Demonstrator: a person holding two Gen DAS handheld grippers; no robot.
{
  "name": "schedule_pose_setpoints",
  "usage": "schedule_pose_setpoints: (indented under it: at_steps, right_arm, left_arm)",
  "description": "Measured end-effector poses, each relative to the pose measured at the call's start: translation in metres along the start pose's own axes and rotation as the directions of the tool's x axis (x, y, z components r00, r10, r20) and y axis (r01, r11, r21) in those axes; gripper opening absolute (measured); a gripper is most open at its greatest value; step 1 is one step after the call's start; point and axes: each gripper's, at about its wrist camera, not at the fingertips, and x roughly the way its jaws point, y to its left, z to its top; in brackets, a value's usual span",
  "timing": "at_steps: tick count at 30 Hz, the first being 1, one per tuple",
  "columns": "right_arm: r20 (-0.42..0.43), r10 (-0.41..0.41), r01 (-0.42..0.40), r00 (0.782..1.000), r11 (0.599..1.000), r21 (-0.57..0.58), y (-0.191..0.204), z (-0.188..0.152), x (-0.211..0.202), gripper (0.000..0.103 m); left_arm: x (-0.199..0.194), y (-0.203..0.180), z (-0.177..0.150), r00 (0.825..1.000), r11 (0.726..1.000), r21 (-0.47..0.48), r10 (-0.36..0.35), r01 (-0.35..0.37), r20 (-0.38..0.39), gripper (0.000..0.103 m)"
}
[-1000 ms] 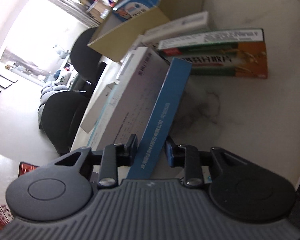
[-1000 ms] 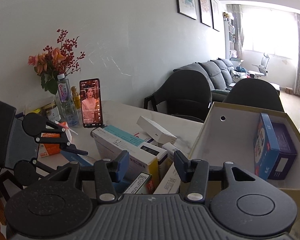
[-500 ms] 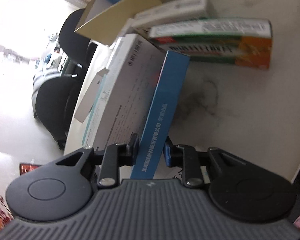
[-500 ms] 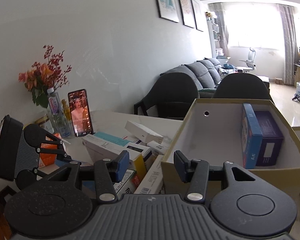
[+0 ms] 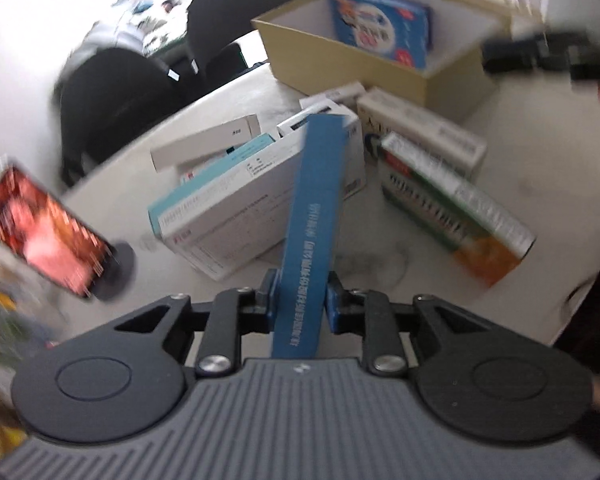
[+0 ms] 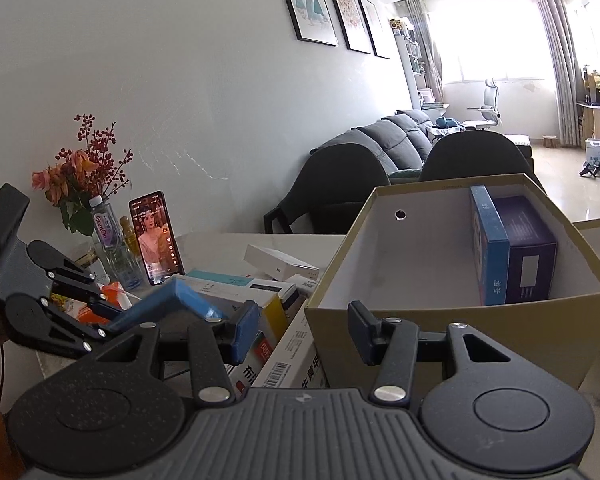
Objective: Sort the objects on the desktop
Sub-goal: 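Lift the long box with the left gripper toward the right gripper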
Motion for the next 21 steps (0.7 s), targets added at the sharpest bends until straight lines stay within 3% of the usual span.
schedule_pose_setpoints:
  at_steps: [6,13,17,21]
  right_arm:
    - [0.013,0.009,-0.009,1.000,1.000,-0.002,0.003,0.000,-0.004,0.053]
    - [0.029,-0.008,0.007,1.000,1.000,0.021,-0.004,-0.002,-0.015,0.053]
    - [0.039,-0.016,0.014,0.999,0.999,0.044,-0.010,-0.003,-0.019,0.053]
    - [0.048,-0.005,0.002,0.999,0.997,0.071,-0.014,-0.005,-0.021,0.053]
  left_arm:
    - [-0.008,0.014,0.002,0.998,0.981,-0.191,-0.013,0.024,0.059,0.019]
    - [-0.014,0.040,0.012,0.987,0.905,-0.407,-0.068,0.121,0.143,0.019]
    - [-0.024,0.046,0.022,0.974,0.869,-0.462,-0.094,0.180,0.204,0.019]
    - [-0.028,0.045,0.032,0.967,0.860,-0.471,-0.090,0.196,0.238,0.019]
